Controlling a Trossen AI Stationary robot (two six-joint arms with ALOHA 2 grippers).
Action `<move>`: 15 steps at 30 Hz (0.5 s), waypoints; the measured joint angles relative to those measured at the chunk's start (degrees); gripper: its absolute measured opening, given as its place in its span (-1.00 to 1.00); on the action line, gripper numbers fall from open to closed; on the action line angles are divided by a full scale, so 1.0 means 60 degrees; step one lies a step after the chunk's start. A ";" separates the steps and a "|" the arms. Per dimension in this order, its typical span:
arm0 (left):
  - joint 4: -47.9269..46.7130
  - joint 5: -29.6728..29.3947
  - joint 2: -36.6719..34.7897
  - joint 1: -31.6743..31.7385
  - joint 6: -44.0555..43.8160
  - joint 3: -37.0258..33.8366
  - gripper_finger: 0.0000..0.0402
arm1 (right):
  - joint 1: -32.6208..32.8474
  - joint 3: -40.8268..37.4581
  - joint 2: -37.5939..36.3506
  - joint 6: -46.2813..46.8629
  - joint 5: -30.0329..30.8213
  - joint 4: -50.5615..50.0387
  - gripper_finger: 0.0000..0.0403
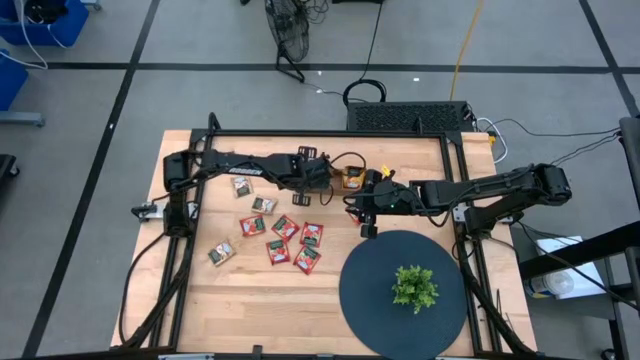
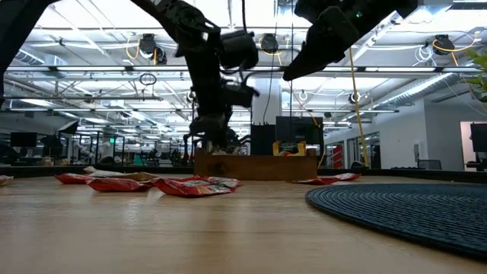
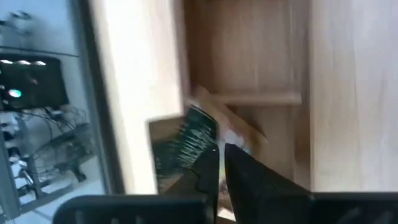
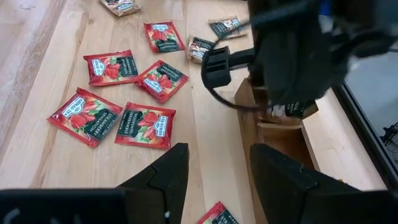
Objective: Pick & Place Tea
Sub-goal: Put the brown tea bag into the left section wooden organizer
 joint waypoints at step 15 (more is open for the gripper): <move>-0.0032 0.0570 -0.2292 0.0125 -0.1178 0.0004 -0.97 | 0.0000 -0.0007 0.0000 0.0183 0.0081 -0.1115 -0.23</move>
